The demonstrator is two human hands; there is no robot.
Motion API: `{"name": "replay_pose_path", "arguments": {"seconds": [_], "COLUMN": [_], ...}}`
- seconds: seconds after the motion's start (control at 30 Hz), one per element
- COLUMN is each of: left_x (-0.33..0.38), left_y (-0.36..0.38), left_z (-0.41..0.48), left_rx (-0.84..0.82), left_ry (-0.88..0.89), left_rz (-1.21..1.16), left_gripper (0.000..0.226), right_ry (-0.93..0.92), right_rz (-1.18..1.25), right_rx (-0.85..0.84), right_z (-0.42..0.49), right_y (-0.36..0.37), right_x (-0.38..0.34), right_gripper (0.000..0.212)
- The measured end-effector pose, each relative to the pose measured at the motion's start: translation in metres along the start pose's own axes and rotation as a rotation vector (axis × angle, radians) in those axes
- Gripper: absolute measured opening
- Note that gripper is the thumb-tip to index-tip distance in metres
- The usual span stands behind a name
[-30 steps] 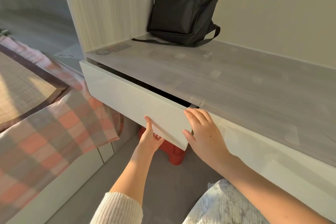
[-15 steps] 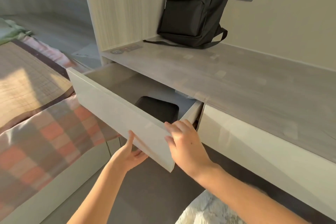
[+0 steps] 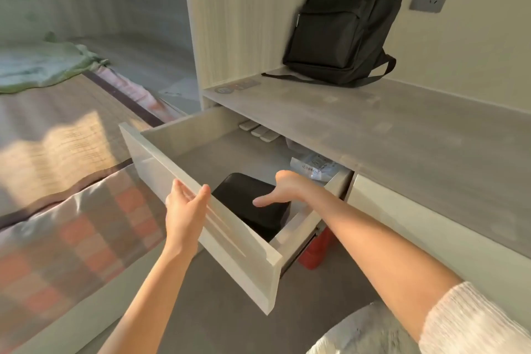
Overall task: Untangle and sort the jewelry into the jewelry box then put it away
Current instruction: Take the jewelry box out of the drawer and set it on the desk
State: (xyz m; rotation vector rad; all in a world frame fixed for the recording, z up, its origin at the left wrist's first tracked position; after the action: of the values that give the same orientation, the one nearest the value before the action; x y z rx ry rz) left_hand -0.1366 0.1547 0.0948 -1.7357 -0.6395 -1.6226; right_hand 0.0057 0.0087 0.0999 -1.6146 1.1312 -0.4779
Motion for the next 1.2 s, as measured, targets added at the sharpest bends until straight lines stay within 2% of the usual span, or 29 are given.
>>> {"name": "replay_pose_path", "arguments": {"seconds": [0.1, 0.2, 0.23, 0.27, 0.33, 0.4, 0.47, 0.6, 0.67, 0.73, 0.8, 0.87, 0.9, 0.93, 0.97, 1.07, 1.13, 1.2], "left_x": [0.001, -0.002, -0.001, -0.001, -0.006, -0.006, -0.007, -0.013, -0.013, -0.011, -0.007, -0.009, -0.010, -0.009, -0.009, -0.004, 0.000, 0.006], "left_y": [-0.008, -0.013, -0.013, -0.015, -0.020, -0.021, -0.022, -0.019, -0.013, -0.004, 0.009, 0.024, 0.032, 0.039, 0.048, 0.078, 0.097, 0.119], "left_z": [-0.002, -0.001, -0.002, -0.002, 0.002, 0.002, 0.003, 0.010, 0.013, 0.014, 0.016, 0.023, 0.027, 0.031, 0.035, 0.043, 0.045, 0.040], "left_rx": [-0.024, -0.064, -0.069, -0.064, -0.056, -0.069, -0.069, -0.117, -0.139, -0.143, -0.159, -0.171, -0.173, -0.169, -0.164, -0.182, -0.167, -0.168], "left_ry": [-0.019, -0.038, -0.030, -0.023, -0.039, -0.022, -0.012, -0.047, -0.072, -0.078, -0.084, -0.128, -0.137, -0.145, -0.153, -0.177, -0.187, -0.178], "left_rz": [-0.051, -0.048, -0.032, -0.013, 0.017, 0.045, 0.071, 0.077, 0.062, 0.025, -0.007, -0.020, -0.015, -0.006, -0.008, -0.034, -0.063, -0.066], "left_gripper": [0.033, 0.014, 0.018, 0.022, 0.016, 0.034, 0.036, 0.028, 0.046, 0.067, 0.074, 0.063, 0.046, 0.026, 0.020, 0.030, 0.028, 0.030], "right_ry": [0.097, 0.133, 0.133, 0.133, 0.140, 0.143, 0.139, 0.099, 0.050, -0.002, -0.021, -0.034, -0.032, -0.021, 0.001, 0.096, 0.126, 0.149], "right_rz": [0.072, 0.193, 0.222, 0.249, 0.295, 0.335, 0.368, 0.525, 0.500, 0.377, 0.308, 0.367, 0.434, 0.502, 0.559, 0.758, 0.913, 1.006], "right_rx": [-0.148, -0.236, -0.247, -0.254, -0.273, -0.305, -0.318, -0.155, -0.013, 0.188, 0.421, 0.614, 0.680, 0.724, 0.756, 0.786, 0.771, 0.762], "right_z": [0.018, 0.026, 0.027, 0.028, 0.029, 0.028, 0.025, 0.022, 0.018, 0.006, -0.016, -0.040, -0.053, -0.064, -0.075, -0.102, -0.120, -0.139], "right_y": [0.012, 0.024, 0.026, 0.028, 0.032, 0.039, 0.042, 0.027, 0.009, -0.019, -0.054, -0.089, -0.105, -0.119, -0.131, -0.151, -0.153, -0.151], "right_x": [0.002, 0.003, 0.002, 0.001, 0.000, -0.001, 0.001, 0.002, -0.002, -0.006, -0.004, 0.010, 0.021, 0.036, 0.051, 0.105, 0.138, 0.166], "right_gripper": [0.086, 0.095, 0.095, 0.094, 0.087, 0.071, 0.065, 0.080, 0.078, 0.074, 0.075, 0.075, 0.075, 0.076, 0.076, 0.078, 0.063, 0.038]}}
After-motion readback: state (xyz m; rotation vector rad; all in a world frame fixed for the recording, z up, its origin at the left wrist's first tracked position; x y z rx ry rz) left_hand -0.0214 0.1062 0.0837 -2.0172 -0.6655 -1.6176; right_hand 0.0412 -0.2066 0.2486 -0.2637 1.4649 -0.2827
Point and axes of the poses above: each hand's wrist, its own z-axis towards the middle knuckle, its own y-axis out of the palm, x = y × z, the point moved 7 cm from there along z, towards the middle knuckle, and after that the axes turned 2 degrees about -z, right-handed, at the moved point
